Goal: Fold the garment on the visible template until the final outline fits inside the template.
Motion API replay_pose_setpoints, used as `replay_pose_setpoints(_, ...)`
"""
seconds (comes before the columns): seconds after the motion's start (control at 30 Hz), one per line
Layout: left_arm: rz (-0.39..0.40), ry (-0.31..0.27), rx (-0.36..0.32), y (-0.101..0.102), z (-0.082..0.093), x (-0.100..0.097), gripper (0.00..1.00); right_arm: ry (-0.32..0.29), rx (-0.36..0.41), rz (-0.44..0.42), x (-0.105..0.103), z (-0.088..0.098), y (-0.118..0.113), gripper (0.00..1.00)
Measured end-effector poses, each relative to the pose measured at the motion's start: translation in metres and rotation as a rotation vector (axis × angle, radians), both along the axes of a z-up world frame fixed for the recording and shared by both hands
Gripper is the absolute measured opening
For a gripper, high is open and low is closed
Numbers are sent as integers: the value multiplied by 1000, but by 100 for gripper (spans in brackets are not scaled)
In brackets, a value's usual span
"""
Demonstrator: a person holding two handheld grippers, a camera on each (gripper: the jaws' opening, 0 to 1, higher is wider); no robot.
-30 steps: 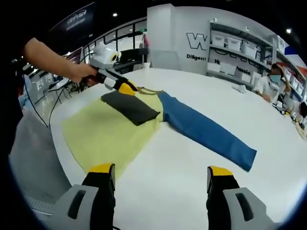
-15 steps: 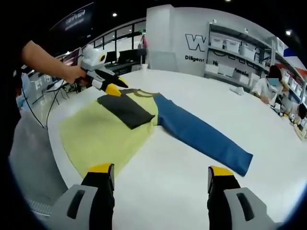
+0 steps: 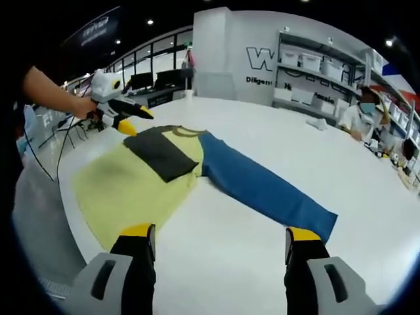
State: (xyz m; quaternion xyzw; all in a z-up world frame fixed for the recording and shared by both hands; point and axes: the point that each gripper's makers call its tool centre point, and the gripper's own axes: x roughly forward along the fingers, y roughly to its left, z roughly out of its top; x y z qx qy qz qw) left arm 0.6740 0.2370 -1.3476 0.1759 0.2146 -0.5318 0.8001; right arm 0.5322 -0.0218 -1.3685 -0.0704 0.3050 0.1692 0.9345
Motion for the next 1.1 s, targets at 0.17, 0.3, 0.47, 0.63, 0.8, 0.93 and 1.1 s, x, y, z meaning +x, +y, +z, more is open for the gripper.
replay_pose_setpoints(0.17, -10, 1, -2, 6, 1, -8, 75, 14, -20, -24, 8, -3, -15, 73)
replay_pose_setpoints(0.3, -8, 9, 6, 12, -2, -12, 79, 27, -32, -41, 14, -6, -30, 72)
replay_pose_setpoints(0.47, -2, 26, 6, 16, -3, -17, 86, 35, -34, -84, 27, -8, -51, 70)
replay_pose_setpoints(0.63, -8, 35, 4, 16, -3, -23, 90, 59, -53, -120, 36, -11, -64, 69)
replay_pose_setpoints(0.8, -3, 47, 2, 17, -3, -27, 92, 72, -42, -150, 42, -16, -71, 68)
replay_pose_setpoints(0.93, 4, 52, 7, 19, -4, -28, 92, 114, -52, -191, 43, -28, -82, 64)
replay_pose_setpoints(1.1, 8, 57, 7, 23, -3, -29, 92, 135, -29, -269, 49, -36, -98, 60)
